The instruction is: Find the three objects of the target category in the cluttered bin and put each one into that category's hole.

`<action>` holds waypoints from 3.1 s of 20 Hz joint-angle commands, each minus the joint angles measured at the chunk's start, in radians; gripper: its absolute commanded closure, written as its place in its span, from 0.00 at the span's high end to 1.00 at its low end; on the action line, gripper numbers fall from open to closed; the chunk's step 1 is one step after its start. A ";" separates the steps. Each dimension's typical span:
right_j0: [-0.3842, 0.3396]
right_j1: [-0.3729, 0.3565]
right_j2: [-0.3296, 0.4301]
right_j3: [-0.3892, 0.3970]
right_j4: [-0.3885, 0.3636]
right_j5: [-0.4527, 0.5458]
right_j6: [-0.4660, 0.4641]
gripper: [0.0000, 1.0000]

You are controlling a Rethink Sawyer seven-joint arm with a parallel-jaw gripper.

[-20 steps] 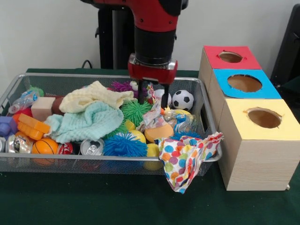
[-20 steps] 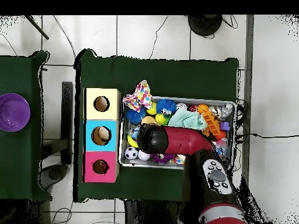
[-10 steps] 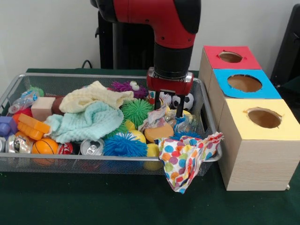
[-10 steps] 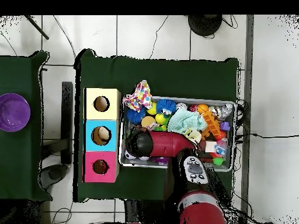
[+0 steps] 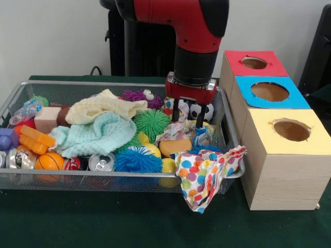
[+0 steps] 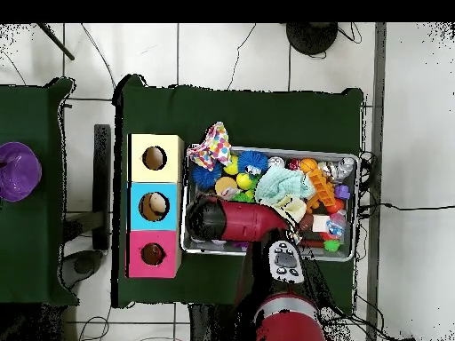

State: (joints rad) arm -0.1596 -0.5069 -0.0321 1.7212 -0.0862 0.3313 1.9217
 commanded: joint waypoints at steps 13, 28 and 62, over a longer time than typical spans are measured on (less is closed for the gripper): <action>0.079 0.161 -0.105 -0.023 0.091 -0.068 0.236 1.00; 0.038 0.250 -0.069 -0.051 0.153 -0.154 0.190 0.00; -0.397 0.035 0.097 -0.034 -0.097 0.183 -0.098 0.00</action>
State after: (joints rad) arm -0.5138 -0.4764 0.0400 1.6925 -0.0928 0.4408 1.9217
